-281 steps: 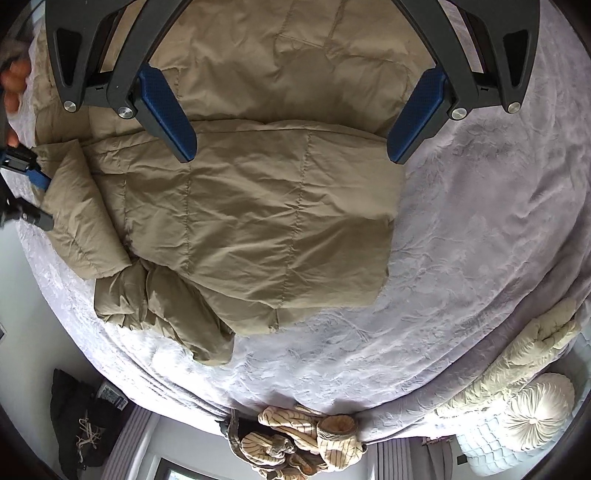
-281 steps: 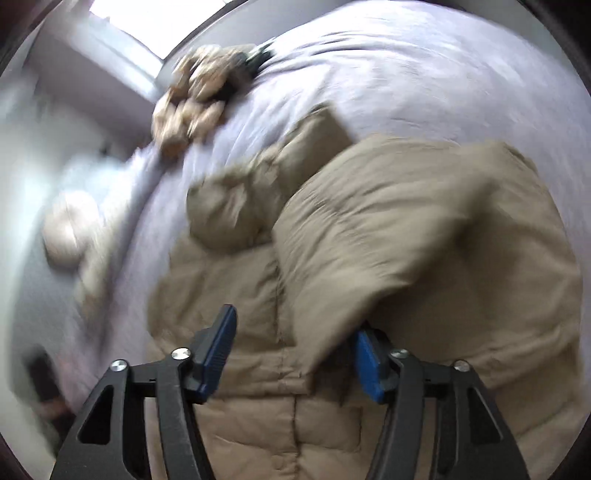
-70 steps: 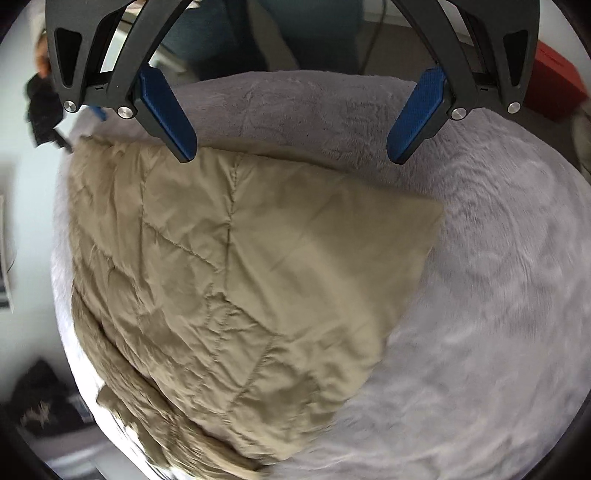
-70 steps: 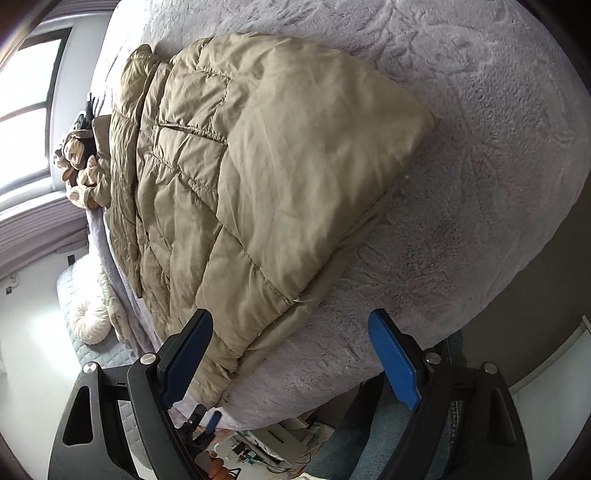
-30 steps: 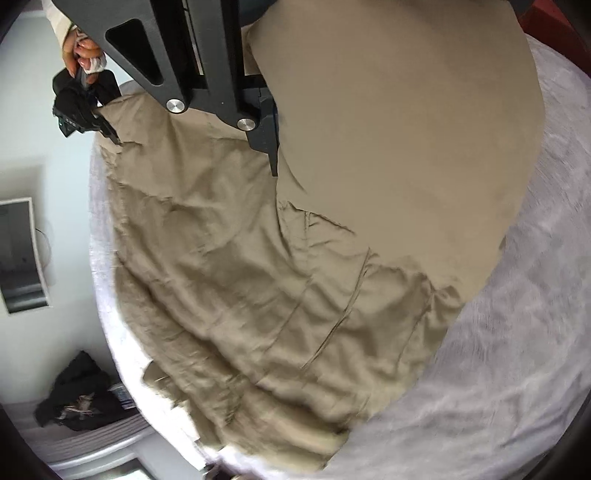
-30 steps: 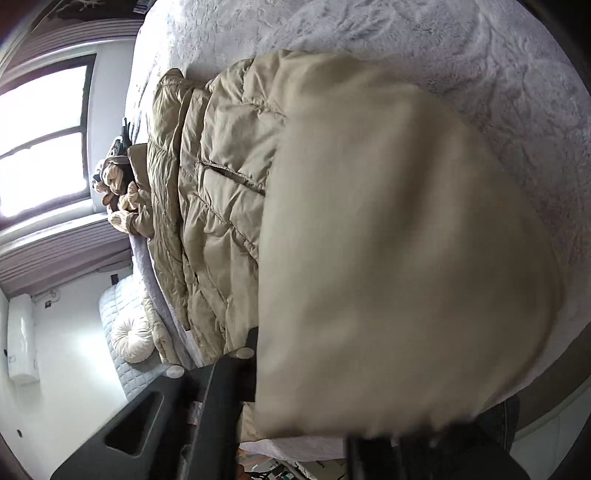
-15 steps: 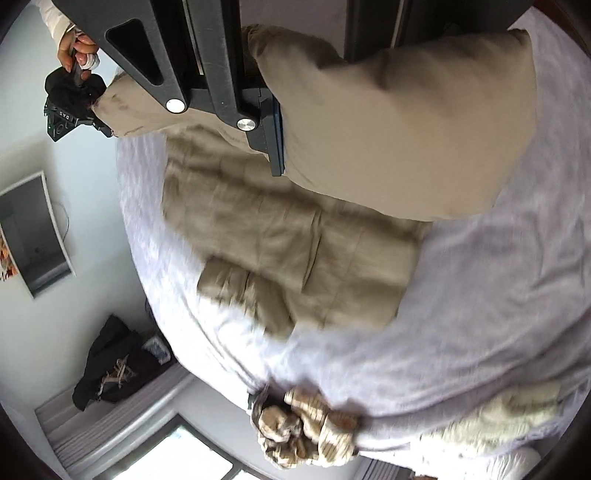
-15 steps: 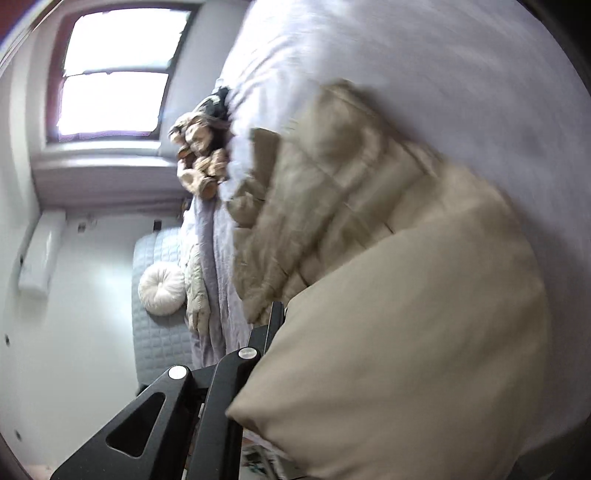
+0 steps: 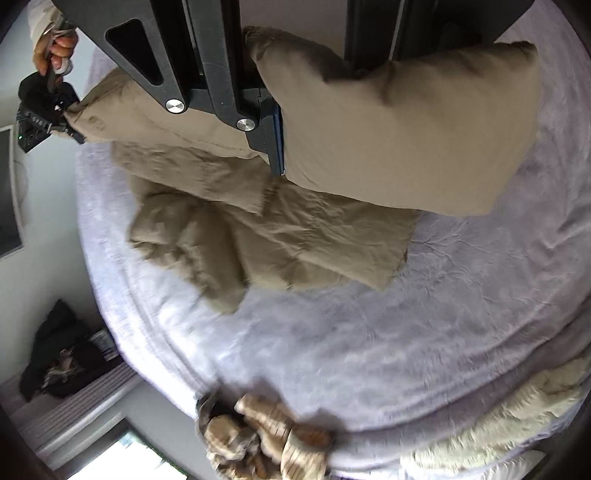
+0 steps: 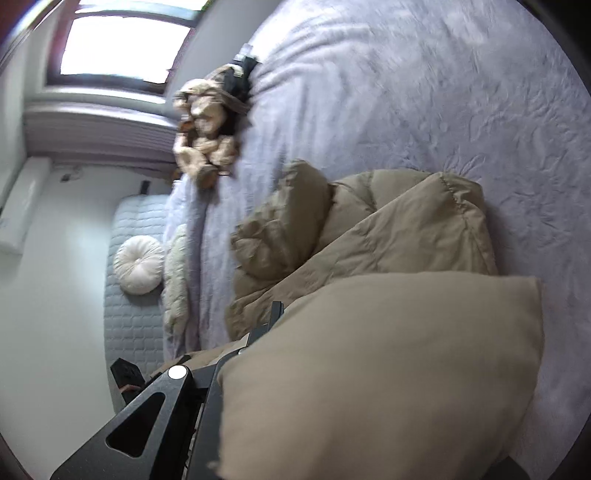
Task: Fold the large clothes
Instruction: 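Lift the hem and fold it toward the collar with both tools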
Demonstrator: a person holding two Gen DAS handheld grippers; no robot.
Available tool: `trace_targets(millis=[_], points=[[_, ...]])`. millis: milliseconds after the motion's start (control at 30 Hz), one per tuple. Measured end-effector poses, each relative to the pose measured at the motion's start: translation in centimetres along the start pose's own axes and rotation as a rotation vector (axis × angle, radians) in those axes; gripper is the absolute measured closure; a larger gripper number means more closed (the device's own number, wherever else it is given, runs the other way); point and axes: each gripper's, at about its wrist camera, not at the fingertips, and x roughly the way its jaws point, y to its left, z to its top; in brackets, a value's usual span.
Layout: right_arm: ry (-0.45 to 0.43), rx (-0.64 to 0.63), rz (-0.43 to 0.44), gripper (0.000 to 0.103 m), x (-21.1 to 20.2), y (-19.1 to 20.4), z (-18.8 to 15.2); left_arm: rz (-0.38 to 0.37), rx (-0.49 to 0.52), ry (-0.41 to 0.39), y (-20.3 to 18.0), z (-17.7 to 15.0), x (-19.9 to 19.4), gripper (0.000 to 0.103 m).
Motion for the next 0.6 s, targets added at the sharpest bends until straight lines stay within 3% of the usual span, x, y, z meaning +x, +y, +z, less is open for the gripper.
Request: trace_targets(millis=[100,300,467,500,533,600], points=[[0.017,0.053,-0.029,0.094,3.1,-1.8,1.7,0.025,0.02,0.054,0.3,1.5,3.6,0.09],[-0.012,0.131,-0.077,0.092,6.1,-3.8,2.7,0.076,0.138,0.131,-0.7,2.8,5.5,0.088],[-0.031,0.143,-0.105,0.092,6.2,-3.8,2.7,0.051,0.196,0.135,-1.0,2.9,3.8,0.068],[-0.032,0.145,-0.111,0.092,6.3,-3.8,2.8,0.041,0.204,0.137,-1.0,2.8,3.3,0.056],[-0.034,0.149,-0.117,0.092,6.3,-3.8,2.9,0.043,0.212,0.132,-1.0,2.7,2.8,0.034],[-0.034,0.153,-0.127,0.092,6.3,-3.7,2.9,0.084,0.231,0.093,-1.0,2.3,1.7,0.008]])
